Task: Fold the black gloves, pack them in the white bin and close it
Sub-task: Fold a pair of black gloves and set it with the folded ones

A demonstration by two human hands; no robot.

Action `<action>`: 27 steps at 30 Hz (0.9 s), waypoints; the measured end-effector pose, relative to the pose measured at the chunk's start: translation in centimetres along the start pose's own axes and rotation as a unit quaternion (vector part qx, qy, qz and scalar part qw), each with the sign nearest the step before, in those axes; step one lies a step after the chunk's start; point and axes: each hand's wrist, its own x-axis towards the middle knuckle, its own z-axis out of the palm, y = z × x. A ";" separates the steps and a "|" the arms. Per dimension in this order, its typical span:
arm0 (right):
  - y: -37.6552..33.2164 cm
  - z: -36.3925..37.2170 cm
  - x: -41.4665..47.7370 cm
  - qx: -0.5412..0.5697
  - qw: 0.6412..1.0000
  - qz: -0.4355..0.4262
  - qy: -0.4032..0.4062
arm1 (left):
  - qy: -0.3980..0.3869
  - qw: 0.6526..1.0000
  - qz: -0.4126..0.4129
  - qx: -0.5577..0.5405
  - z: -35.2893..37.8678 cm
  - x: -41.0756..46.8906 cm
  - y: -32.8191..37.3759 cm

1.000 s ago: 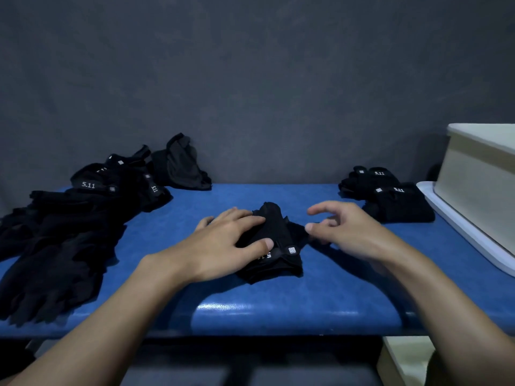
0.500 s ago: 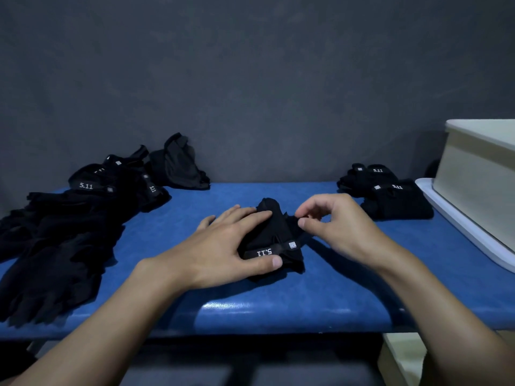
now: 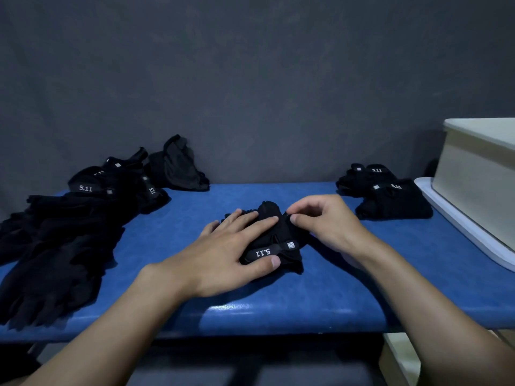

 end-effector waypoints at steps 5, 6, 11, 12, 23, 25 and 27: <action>-0.8 -0.5 -0.2 0.054 0.998 -0.034 0.010 | 0.003 1.000 0.002 -0.007 -0.1 -0.2 -0.1; -0.8 -0.7 -0.2 0.057 0.998 -0.032 0.006 | 0.002 1.000 0.002 -0.006 -0.1 -0.2 -0.2; 0.1 -1.1 -0.3 -0.029 0.999 0.011 -0.038 | -0.007 1.000 0.005 0.006 0.2 -0.2 -0.3; 0.2 -1.3 -0.4 -0.042 0.998 0.018 -0.053 | -0.007 1.000 0.005 0.009 0.3 -0.2 -0.3; 1.0 -1.8 -0.4 -0.031 0.996 0.032 -0.071 | 0.016 0.999 0.028 0.042 0.5 -0.2 0.5; 1.1 -2.2 -0.5 -0.049 0.996 0.034 -0.066 | 0.047 0.997 0.040 0.056 0.4 -0.2 0.8; 1.2 -2.7 -0.6 -0.076 0.992 0.038 -0.088 | 0.071 0.995 0.044 0.050 0.4 -0.3 1.2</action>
